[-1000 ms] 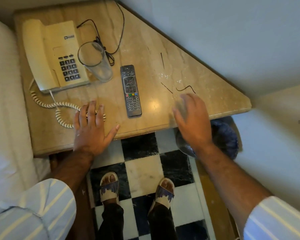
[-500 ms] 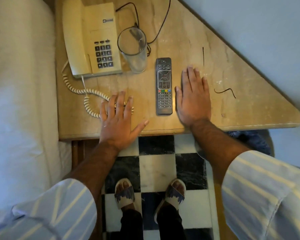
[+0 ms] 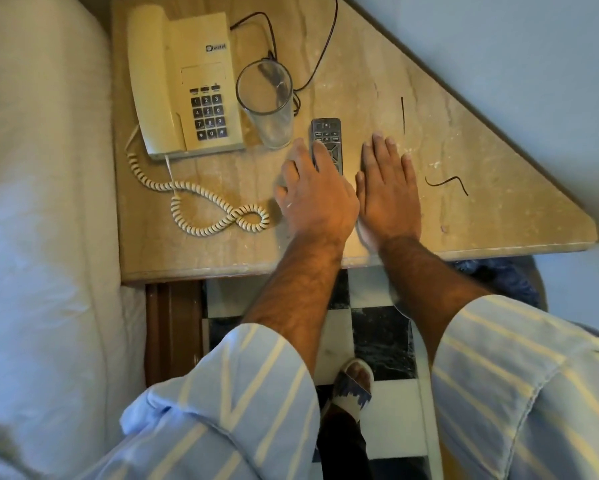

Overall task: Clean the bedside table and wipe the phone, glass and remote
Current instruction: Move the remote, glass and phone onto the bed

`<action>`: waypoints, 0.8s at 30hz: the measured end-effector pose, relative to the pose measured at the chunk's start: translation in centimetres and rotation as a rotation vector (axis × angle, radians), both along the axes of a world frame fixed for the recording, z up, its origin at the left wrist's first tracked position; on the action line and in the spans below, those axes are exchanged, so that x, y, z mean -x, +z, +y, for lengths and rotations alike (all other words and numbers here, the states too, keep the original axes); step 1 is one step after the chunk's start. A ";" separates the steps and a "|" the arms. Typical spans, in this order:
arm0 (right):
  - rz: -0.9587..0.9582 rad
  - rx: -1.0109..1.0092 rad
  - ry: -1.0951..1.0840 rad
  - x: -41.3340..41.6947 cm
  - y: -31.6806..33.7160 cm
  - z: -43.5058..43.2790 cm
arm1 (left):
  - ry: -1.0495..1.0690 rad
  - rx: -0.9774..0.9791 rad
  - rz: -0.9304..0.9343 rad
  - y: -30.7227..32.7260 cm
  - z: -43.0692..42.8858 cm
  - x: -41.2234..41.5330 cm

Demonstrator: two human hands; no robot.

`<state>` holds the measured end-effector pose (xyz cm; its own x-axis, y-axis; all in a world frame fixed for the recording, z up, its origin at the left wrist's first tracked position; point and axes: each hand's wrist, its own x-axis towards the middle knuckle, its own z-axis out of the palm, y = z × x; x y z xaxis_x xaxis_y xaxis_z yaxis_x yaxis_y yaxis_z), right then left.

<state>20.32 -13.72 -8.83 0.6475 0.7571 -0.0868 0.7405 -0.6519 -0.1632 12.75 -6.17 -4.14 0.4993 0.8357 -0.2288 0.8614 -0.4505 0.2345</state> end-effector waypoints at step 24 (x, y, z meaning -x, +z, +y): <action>-0.012 -0.066 0.003 0.6 0.6 0.0 | 0.296 -0.106 -0.504 3.3 6.9 20.8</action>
